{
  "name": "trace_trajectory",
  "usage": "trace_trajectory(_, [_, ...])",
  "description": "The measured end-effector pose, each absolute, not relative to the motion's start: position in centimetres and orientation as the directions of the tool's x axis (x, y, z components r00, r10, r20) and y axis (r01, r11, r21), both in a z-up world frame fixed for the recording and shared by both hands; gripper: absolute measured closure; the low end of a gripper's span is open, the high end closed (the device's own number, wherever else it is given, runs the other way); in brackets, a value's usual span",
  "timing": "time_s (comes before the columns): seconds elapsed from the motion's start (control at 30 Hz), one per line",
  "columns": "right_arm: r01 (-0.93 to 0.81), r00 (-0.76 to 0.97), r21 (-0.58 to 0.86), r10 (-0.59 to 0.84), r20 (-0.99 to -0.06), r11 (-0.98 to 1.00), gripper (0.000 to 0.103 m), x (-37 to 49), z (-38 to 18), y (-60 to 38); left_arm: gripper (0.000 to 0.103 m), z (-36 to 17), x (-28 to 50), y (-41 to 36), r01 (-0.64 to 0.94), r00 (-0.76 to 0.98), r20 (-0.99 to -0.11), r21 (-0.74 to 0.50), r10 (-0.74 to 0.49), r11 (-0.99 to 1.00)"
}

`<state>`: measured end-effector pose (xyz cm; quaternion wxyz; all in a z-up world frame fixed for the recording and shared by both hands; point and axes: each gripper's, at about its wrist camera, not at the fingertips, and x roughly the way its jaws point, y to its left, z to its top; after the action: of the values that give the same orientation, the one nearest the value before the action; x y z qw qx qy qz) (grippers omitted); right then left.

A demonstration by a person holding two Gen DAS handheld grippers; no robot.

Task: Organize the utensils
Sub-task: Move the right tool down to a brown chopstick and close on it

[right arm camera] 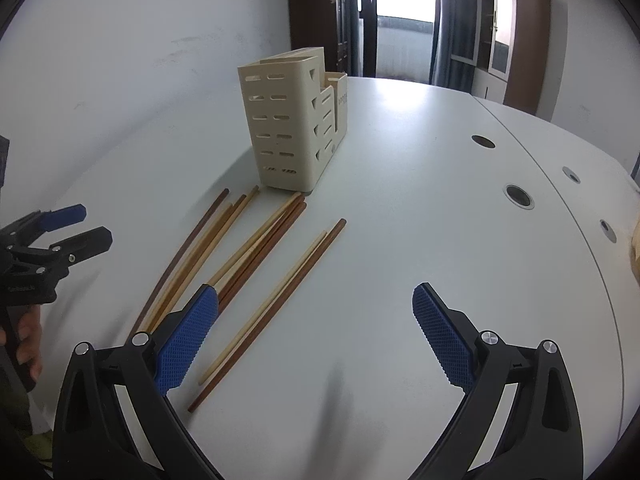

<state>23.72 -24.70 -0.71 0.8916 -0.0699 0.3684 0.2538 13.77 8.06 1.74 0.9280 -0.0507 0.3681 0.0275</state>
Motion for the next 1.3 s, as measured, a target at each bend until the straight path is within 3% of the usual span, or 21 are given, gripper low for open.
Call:
trace_trajectory(0.7, [-0.394,0.443,0.143,0.323,-0.836,0.908,0.005,30.7,-2.7,-22.4,0.008,0.9,23.4,11.7,-0.117,0.623,-0.782,-0.083,0.008,0.990])
trace_trajectory(0.77, [-0.365,0.429,0.155,0.313,-0.847,0.918,0.012,31.5,-3.1,-22.4,0.010,0.6,24.0,11.9,-0.134,0.622,-0.783,-0.085,0.017,0.987])
trace_trajectory(1.0, [-0.322,0.418,0.140,0.274,-0.866,0.936,0.019,33.4,-4.2,-21.4,0.013,-0.7,26.2,10.8,-0.088,0.588,-0.809,-0.062,0.002,0.994])
trace_trajectory(1.1, [-0.318,0.411,0.139,0.268,-0.871,0.938,0.025,34.1,-4.6,-20.9,0.021,-1.5,27.0,10.8,-0.084,0.566,-0.824,-0.075,-0.014,0.994])
trace_trajectory(1.17, [-0.318,0.405,0.137,0.265,-0.875,0.938,0.037,34.4,-4.8,-20.7,0.023,-2.0,27.4,10.9,-0.084,0.558,-0.829,-0.084,-0.023,0.993])
trace_trajectory(1.3, [-0.312,0.403,0.117,0.243,-0.883,0.943,0.047,34.9,-5.4,-20.3,0.028,-2.6,28.1,10.9,-0.074,0.549,-0.835,-0.096,-0.040,0.993])
